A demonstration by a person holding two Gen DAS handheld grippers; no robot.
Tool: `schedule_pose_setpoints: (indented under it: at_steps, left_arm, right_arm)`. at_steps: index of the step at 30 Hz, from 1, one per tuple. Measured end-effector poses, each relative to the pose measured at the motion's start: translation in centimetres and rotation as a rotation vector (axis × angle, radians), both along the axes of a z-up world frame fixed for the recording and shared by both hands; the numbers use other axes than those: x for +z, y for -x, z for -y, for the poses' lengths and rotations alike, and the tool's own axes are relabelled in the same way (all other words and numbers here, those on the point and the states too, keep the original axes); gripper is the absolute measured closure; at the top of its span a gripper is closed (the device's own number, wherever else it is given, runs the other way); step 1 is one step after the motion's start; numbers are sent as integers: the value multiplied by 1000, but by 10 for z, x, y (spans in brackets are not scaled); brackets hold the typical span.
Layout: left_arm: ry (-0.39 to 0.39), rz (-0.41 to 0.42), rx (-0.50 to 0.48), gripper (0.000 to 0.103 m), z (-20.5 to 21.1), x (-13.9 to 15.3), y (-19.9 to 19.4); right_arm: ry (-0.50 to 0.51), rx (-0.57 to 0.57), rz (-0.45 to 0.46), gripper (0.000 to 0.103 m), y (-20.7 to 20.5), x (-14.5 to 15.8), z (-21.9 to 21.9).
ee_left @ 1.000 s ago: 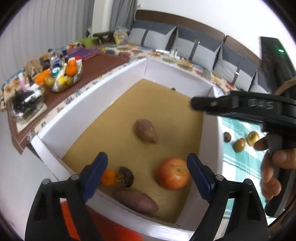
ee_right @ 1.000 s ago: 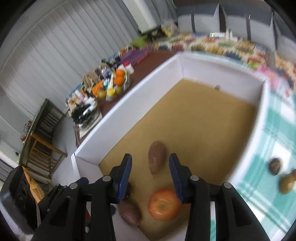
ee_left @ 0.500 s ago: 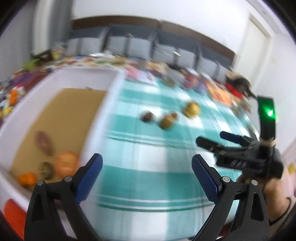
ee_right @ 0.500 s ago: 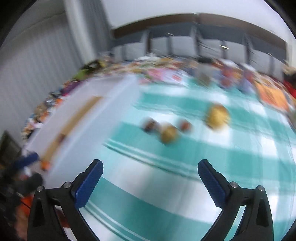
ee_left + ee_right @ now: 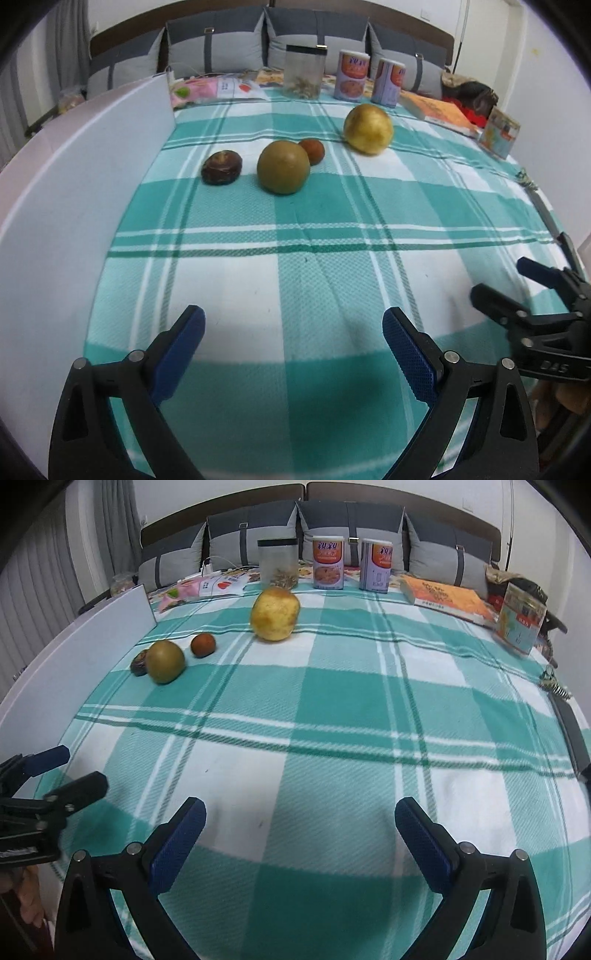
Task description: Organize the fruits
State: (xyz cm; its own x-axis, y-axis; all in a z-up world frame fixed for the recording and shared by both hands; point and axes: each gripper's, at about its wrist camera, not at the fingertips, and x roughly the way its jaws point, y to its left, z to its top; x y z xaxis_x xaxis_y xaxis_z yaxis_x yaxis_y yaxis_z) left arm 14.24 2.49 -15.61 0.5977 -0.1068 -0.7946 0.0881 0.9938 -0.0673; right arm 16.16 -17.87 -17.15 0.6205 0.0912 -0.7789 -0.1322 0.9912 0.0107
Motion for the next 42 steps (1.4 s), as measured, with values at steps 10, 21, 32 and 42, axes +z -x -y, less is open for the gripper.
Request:
schedule_pose_setpoints:
  at_steps: [10, 21, 32, 42]
  left_arm:
    - [-45, -3, 14, 4, 9, -19, -2]
    - [-46, -14, 7, 1, 11, -22, -5]
    - [-25, -27, -9, 1, 9, -19, -6]
    - [58, 53, 56, 3, -22, 18, -77]
  right_arm:
    - [-11, -7, -4, 1, 3, -11, 3]
    - [48, -26, -36, 0, -4, -20, -3]
    - [45, -25, -37, 0, -4, -19, -2]
    - [45, -25, -37, 0, -4, -20, -2]
